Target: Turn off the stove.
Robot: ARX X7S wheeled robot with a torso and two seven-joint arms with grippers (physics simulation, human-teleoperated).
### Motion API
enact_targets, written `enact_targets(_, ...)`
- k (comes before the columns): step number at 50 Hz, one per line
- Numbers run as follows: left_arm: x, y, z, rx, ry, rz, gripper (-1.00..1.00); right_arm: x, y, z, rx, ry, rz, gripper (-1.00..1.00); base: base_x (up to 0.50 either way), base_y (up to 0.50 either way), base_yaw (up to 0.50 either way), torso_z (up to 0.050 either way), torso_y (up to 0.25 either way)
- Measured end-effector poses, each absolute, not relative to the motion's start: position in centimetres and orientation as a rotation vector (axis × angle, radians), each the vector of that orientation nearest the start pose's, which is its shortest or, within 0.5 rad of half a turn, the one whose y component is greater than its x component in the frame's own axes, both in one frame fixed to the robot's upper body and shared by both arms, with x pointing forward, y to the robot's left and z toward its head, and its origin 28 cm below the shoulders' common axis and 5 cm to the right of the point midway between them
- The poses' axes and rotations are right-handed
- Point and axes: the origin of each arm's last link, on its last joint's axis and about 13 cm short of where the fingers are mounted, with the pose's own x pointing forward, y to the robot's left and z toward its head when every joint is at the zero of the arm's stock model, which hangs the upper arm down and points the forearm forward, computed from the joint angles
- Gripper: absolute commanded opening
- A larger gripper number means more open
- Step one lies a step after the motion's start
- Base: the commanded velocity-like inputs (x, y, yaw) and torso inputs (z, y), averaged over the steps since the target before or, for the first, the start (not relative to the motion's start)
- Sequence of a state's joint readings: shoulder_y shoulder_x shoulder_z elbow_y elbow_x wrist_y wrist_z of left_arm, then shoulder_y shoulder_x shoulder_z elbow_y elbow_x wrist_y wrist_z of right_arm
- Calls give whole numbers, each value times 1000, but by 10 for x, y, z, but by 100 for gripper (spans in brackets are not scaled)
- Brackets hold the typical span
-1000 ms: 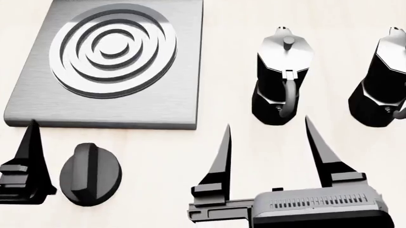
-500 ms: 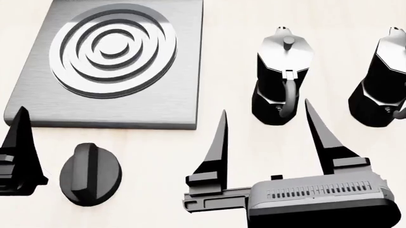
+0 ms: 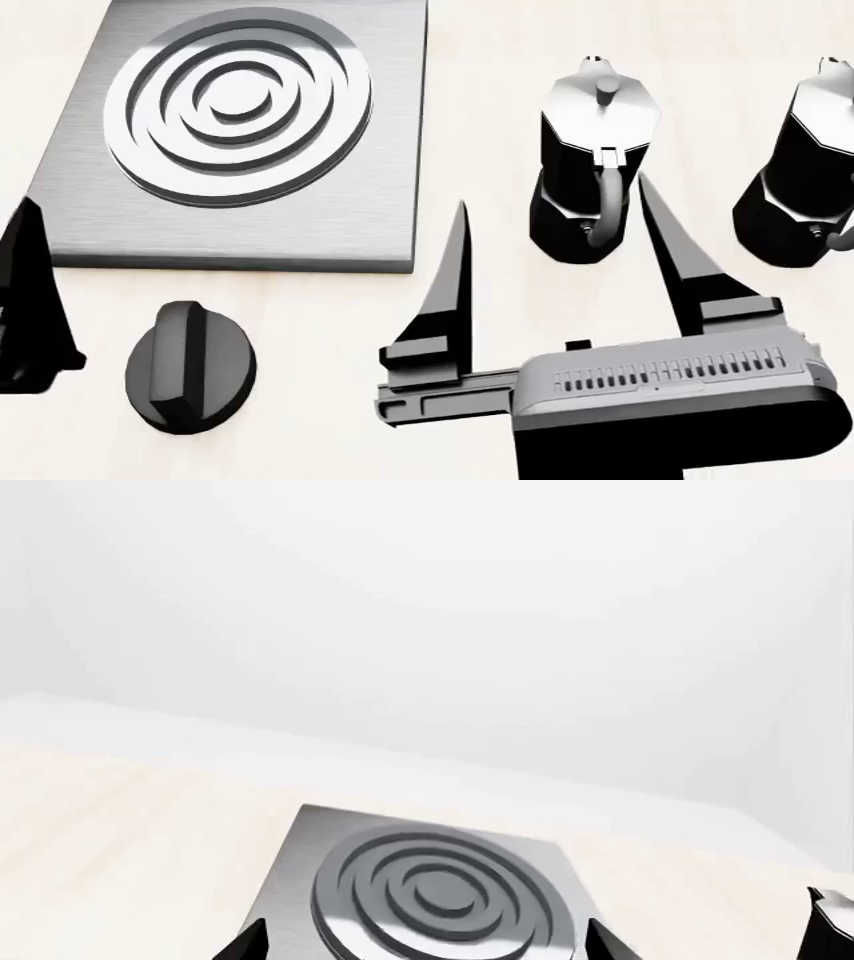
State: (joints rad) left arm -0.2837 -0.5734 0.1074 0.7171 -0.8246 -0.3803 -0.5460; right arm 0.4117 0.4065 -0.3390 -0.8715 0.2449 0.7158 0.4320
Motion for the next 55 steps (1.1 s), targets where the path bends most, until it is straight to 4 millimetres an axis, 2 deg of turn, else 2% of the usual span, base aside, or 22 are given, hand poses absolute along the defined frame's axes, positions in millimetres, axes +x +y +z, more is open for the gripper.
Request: enact_targets(55,202,230,214,-219,-414,-88,100,211,-84,223,-221,-539,77,100,0,0,0,0,0)
